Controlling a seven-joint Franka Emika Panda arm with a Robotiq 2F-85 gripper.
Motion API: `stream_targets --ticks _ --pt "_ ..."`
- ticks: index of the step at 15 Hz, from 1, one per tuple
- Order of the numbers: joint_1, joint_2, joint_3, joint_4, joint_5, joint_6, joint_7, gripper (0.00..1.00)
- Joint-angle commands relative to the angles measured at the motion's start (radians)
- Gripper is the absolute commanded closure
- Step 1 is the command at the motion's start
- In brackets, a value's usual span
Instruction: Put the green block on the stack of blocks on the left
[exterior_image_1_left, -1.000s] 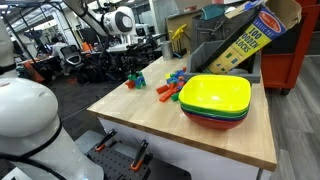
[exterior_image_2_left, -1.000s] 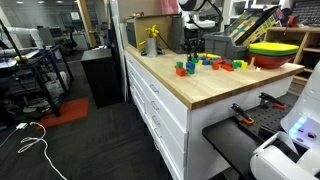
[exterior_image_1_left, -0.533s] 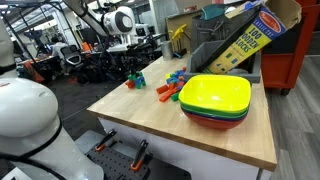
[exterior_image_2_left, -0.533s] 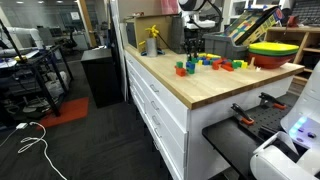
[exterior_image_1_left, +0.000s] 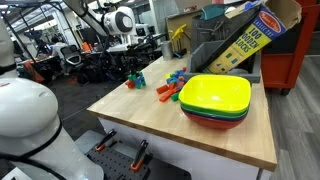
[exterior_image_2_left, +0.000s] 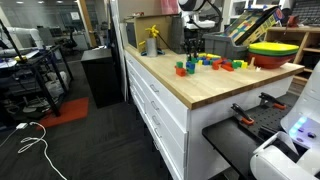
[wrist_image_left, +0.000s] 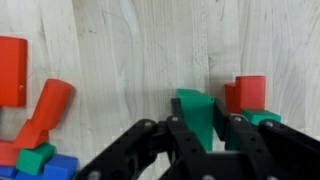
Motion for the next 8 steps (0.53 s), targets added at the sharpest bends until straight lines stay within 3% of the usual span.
stream_targets --ticks 1,8 --pt "-0.008 0.007 0.000 0.018 0.024 -0.015 -0.033 0.91" --pt "-0.007 0.018 0.000 0.033 0.023 -0.014 -0.030 0.91"
